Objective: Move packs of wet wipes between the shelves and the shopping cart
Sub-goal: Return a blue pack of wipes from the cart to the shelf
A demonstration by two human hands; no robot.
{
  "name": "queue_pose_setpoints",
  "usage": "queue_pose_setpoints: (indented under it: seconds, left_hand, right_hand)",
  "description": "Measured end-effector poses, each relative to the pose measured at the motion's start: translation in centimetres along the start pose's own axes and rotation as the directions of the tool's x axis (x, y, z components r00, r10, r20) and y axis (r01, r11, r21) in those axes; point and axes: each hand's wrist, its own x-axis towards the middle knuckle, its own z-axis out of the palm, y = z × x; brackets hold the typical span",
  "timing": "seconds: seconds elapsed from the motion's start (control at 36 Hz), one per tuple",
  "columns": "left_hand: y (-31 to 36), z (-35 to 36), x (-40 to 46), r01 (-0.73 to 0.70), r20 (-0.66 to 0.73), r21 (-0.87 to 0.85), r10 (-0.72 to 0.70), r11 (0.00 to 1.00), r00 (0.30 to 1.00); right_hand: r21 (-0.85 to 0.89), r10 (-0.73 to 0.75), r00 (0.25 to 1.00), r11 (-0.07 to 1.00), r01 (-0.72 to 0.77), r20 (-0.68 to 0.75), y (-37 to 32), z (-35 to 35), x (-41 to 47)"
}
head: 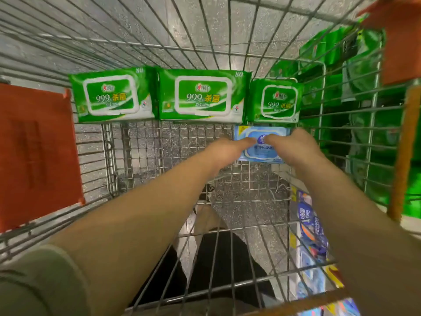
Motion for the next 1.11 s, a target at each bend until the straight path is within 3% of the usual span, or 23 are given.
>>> queue_pose_setpoints:
  seconds: [0.14,0.28,0.56,0.75,1.0,1.11]
  left_hand:
    - [0.0,0.9,1.3,0.026,0.018,-0.126,-0.024,0.992,1.000]
    - [0.0,1.8,2.2,0.059,0.014,-0.294,-0.057,0.954,0.998]
    - [-1.6,1.4,2.4,0.055,-0.019,-0.329,-0.065,0.943,0.998]
    - [-3.8,-0.2,1.6,0.075,0.051,-0.411,-0.059,0.909,0.997]
    - [-3.2,-2.6,-5.1,-0.012,0.063,-0.501,0.050,0.865,0.997]
    - [-2.8,-3.7,-9.9,-0.091,0.067,-0.475,0.139,0.875,0.988]
  right_hand:
    - [0.263,0.048,0.997,0.963,-0.064,0.067,0.5,1.2,0.6]
    - [0.411,0.052,0.990,0.906,-0.101,0.130,1.0,1.9,1.0]
    - [0.408,0.044,0.970,0.902,-0.141,0.239,1.3,2.9,0.3]
    - [0.360,-0.013,0.955,0.928,-0.099,0.295,-0.1,1.8,-2.8]
    - [0.473,-0.119,0.971,0.881,0.006,0.209,-2.4,0.2,-9.8]
    - [0.494,-0.180,0.955,0.869,0.042,0.235,-3.5,-0.3,-13.9]
